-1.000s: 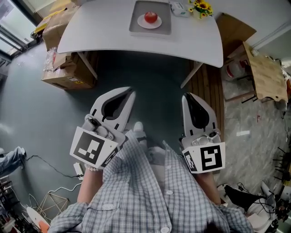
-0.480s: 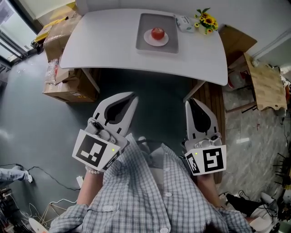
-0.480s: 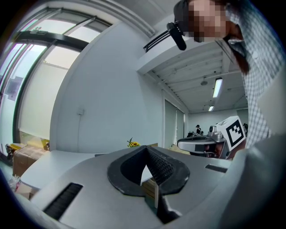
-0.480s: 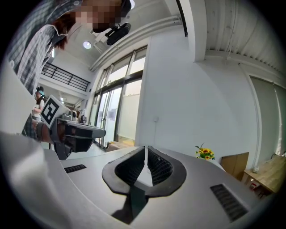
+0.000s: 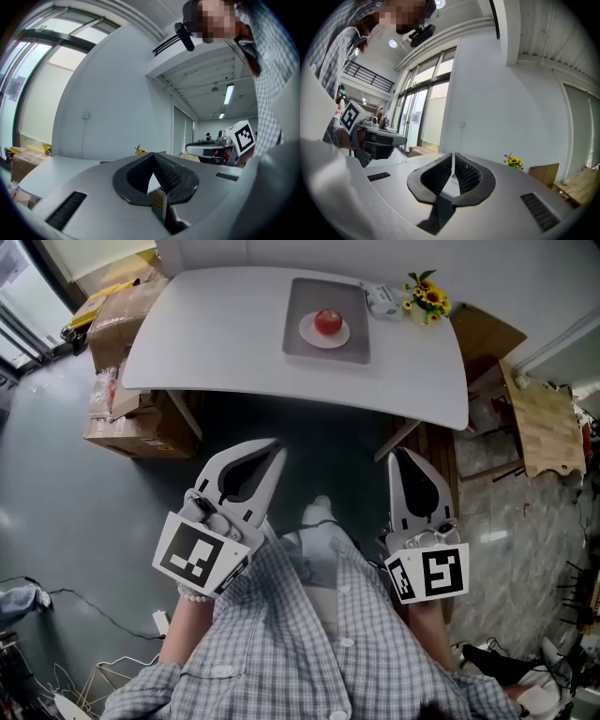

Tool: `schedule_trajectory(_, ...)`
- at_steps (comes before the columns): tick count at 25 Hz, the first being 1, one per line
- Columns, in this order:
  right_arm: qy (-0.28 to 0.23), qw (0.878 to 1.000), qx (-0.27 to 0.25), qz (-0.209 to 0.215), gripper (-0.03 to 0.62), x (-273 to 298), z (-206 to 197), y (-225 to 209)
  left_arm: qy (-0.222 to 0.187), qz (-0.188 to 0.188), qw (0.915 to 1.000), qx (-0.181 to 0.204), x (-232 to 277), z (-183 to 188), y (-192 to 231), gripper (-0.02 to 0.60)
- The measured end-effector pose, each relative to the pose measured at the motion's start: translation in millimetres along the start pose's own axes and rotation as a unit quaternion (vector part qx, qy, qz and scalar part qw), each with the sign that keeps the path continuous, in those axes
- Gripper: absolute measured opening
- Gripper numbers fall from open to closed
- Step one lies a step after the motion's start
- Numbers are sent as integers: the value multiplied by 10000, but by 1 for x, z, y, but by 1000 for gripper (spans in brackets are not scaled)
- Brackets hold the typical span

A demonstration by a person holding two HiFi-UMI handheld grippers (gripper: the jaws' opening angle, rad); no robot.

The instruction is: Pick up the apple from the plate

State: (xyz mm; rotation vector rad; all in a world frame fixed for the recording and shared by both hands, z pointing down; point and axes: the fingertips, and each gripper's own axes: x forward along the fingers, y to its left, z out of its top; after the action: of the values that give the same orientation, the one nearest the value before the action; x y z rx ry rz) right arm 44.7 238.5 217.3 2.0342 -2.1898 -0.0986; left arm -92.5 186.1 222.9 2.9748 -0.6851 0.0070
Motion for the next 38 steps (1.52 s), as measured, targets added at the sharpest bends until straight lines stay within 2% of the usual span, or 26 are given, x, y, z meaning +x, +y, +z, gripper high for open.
schedule_trajectory(9,132,9997,-74,170,32,35,-8,-12,48,263,9996,-79,11,-4,27,9)
schedule_trajectory(17,122,9987,-139,464,32,94,-14,-30,133,529,9984,-151,44,-12,64,9)
schedule_trajectory(28,213,9959,-68,877,32,196,-22,-88,276,1006,9939,-354,126,-14,123,9)
schedule_trajectory(38,289,9940,-63,1055,32,268,-33,-148,503,1076,9919,-446,212,-17,160,9)
